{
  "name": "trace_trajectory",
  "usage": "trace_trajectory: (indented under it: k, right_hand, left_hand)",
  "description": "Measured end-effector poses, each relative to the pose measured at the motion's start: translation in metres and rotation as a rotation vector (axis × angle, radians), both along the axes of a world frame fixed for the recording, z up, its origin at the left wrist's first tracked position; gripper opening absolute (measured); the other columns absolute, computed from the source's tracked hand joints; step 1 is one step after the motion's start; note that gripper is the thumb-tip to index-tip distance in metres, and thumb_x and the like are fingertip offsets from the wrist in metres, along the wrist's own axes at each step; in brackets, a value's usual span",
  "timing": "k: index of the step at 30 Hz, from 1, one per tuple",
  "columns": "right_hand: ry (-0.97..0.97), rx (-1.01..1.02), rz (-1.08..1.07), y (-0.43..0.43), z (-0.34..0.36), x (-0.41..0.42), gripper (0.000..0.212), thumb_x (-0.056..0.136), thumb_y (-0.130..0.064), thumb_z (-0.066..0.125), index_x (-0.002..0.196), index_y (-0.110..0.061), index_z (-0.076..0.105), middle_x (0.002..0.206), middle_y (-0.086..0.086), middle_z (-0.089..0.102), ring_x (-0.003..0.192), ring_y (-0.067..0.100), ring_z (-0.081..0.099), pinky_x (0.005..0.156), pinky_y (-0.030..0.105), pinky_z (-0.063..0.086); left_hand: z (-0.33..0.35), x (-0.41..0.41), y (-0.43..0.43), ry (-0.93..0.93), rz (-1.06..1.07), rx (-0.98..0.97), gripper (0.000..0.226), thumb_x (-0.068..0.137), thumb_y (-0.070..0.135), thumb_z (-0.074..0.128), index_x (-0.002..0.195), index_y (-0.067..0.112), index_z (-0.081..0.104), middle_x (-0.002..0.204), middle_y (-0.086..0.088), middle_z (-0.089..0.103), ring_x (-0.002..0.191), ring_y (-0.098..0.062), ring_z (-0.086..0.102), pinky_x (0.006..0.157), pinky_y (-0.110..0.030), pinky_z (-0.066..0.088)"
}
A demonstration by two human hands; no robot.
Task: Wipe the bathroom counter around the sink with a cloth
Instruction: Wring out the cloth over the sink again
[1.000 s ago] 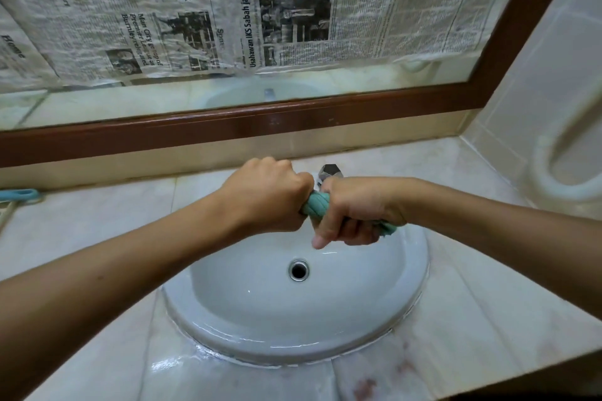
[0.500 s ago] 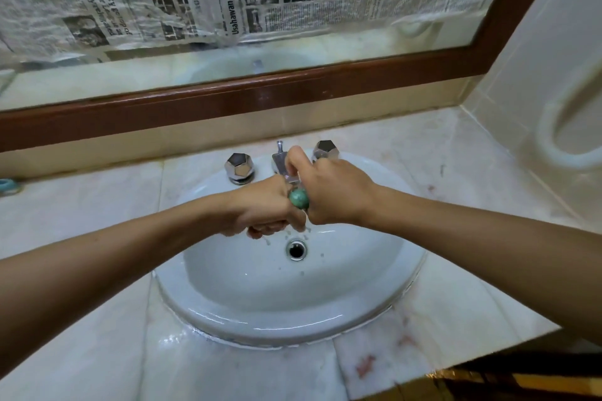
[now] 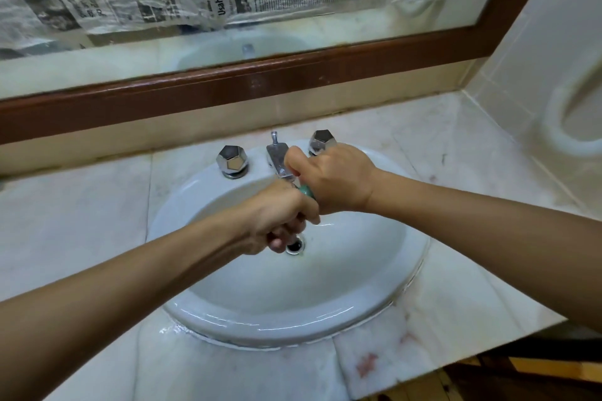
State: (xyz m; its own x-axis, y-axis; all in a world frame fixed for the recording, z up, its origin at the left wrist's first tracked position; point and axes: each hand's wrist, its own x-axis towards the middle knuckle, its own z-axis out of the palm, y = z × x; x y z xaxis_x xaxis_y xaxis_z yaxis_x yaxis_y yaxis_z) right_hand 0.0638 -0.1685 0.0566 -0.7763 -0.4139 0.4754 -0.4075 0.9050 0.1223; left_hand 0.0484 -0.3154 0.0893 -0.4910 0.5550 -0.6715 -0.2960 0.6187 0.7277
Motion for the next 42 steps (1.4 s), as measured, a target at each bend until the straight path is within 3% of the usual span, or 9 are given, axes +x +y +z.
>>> trace_trajectory:
  k: [4,10,20,25,30,34,38,41,42]
  right_hand:
    - [0.024,0.0,0.091,0.005,-0.002,-0.003,0.029,0.068,-0.025,0.039,0.092,-0.01,0.034,0.037,0.003,0.041,0.025,0.026,0.039,0.04,0.019,0.026]
    - [0.077,0.009,0.207,0.009,-0.002,-0.005,0.021,0.074,-0.024,0.039,0.092,-0.013,0.033,0.041,0.001,0.045,0.027,0.024,0.041,0.033,0.027,0.039]
    - [0.118,0.033,0.234,0.002,0.005,-0.004,0.022,0.073,-0.024,0.04,0.09,-0.013,0.032,0.041,0.0,0.046,0.027,0.023,0.037,0.039,0.02,0.026]
    - [0.118,0.022,0.21,-0.004,0.006,-0.007,0.029,0.069,-0.027,0.045,0.09,-0.012,0.033,0.041,0.0,0.046,0.028,0.025,0.041,0.032,0.023,0.035]
    - [0.097,-0.009,0.2,-0.01,0.014,-0.005,0.049,0.059,-0.021,0.069,0.091,-0.013,0.033,0.041,0.002,0.045,0.027,0.027,0.041,0.03,0.028,0.039]
    - [0.02,0.0,0.104,-0.01,0.023,-0.002,0.057,0.054,-0.019,0.074,0.092,-0.016,0.031,0.042,0.003,0.048,0.028,0.029,0.041,0.031,0.028,0.038]
    - [-0.132,0.016,-0.062,-0.007,0.028,0.012,0.06,0.053,-0.014,0.074,0.097,-0.016,0.033,0.05,0.008,0.054,0.035,0.028,0.035,0.039,0.024,0.027]
    - [-0.441,-0.058,-0.239,-0.017,0.032,0.036,0.042,0.072,-0.018,0.065,0.106,-0.018,0.04,0.073,0.007,0.051,0.061,0.032,0.047,0.051,0.03,0.033]
    - [-0.573,-0.116,-0.304,-0.02,0.031,0.042,0.036,0.074,-0.019,0.063,0.104,-0.02,0.044,0.076,0.003,0.048,0.067,0.031,0.049,0.053,0.03,0.034]
  left_hand:
    - [-0.006,0.002,0.001,-0.308,0.012,0.069,0.034,0.086,0.007,0.042,0.06,0.022,0.026,0.043,0.008,0.015,0.03,-0.004,0.012,0.033,-0.013,0.012]
    - [-0.01,0.007,-0.002,-0.553,0.081,0.212,0.036,0.079,0.007,0.044,0.047,0.021,0.036,0.035,0.011,0.02,0.024,-0.001,0.018,0.031,-0.01,0.012]
    - [-0.006,0.01,-0.011,-0.662,0.078,0.278,0.028,0.067,0.01,0.049,0.042,0.02,0.041,0.033,0.01,0.023,0.022,-0.002,0.023,0.031,-0.011,0.013]
    - [-0.002,0.002,-0.019,-0.633,0.061,0.269,0.023,0.068,0.009,0.048,0.05,0.019,0.038,0.035,0.009,0.024,0.022,-0.001,0.023,0.029,-0.01,0.017]
    - [0.003,0.002,-0.024,-0.623,0.038,0.281,0.026,0.069,0.009,0.048,0.047,0.019,0.04,0.035,0.01,0.024,0.022,-0.001,0.023,0.028,-0.009,0.017]
    - [0.012,-0.001,-0.022,-0.373,-0.011,0.189,0.032,0.079,0.005,0.045,0.052,0.02,0.039,0.041,0.009,0.02,0.027,-0.002,0.017,0.032,-0.012,0.012]
    - [0.019,0.0,-0.02,0.193,-0.136,0.059,0.032,0.083,0.009,0.059,0.06,0.017,0.038,0.047,0.0,0.034,0.037,-0.013,0.026,0.039,-0.021,0.026]
    - [0.011,0.006,-0.026,0.614,-0.36,-0.116,0.02,0.083,0.025,0.063,0.072,0.014,0.051,0.062,-0.002,0.054,0.052,-0.018,0.049,0.051,-0.033,0.048]
    - [0.006,0.009,-0.028,0.762,-0.437,-0.18,0.02,0.084,0.03,0.062,0.077,0.016,0.051,0.069,0.0,0.057,0.061,-0.018,0.052,0.055,-0.033,0.045]
